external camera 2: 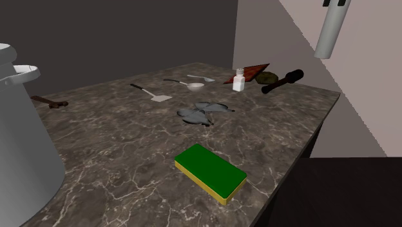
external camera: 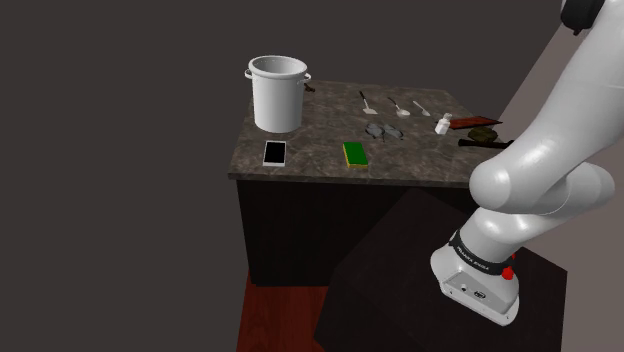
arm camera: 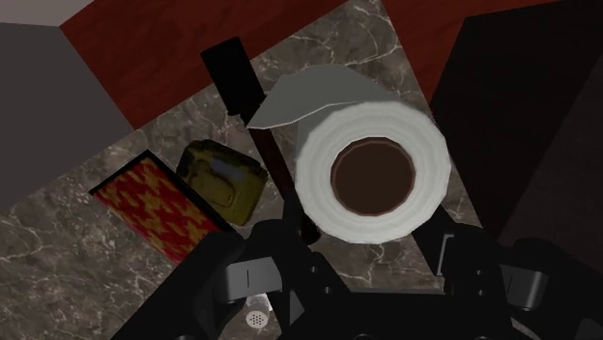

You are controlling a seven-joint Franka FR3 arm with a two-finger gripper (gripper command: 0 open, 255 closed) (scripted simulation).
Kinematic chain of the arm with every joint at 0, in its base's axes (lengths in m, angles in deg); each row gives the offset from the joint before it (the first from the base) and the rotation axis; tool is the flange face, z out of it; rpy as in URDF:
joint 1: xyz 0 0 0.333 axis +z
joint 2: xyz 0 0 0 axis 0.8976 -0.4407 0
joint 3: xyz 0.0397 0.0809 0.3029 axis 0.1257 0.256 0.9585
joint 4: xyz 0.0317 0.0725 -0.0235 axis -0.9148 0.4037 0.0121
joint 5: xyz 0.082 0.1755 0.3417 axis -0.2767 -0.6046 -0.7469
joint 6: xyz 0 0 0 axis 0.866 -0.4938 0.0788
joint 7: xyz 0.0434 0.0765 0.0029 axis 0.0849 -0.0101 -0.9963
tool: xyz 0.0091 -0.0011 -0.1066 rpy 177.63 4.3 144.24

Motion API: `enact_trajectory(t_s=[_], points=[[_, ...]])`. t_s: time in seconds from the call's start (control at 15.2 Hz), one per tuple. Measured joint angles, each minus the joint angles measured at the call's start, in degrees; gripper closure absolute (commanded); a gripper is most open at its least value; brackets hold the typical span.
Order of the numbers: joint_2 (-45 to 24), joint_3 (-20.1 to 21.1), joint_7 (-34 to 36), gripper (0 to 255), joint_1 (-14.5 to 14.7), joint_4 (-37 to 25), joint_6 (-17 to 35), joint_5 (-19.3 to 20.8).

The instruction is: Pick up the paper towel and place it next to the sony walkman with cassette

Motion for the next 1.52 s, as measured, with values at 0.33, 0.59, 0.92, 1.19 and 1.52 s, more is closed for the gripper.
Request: enact_trajectory(t_s=[0.33, 0.59, 0.92, 1.19, 1.52], points=[[0.4, 0.1, 0.1, 255, 0.5, 4.2, 4.0, 0.2], [0.1, 0.3, -0.2, 255, 0.6, 7.0, 7.0, -0.1], [-0.6, 0.5, -0.7, 255, 0.5, 10.3, 10.6, -0.8], [-1.2, 0.7, -1.2, 255, 0.4, 12.8, 13.5, -1.5], [-2.9, 1.3, -2.3, 255, -0.1, 15.4, 17.1, -3.2]])
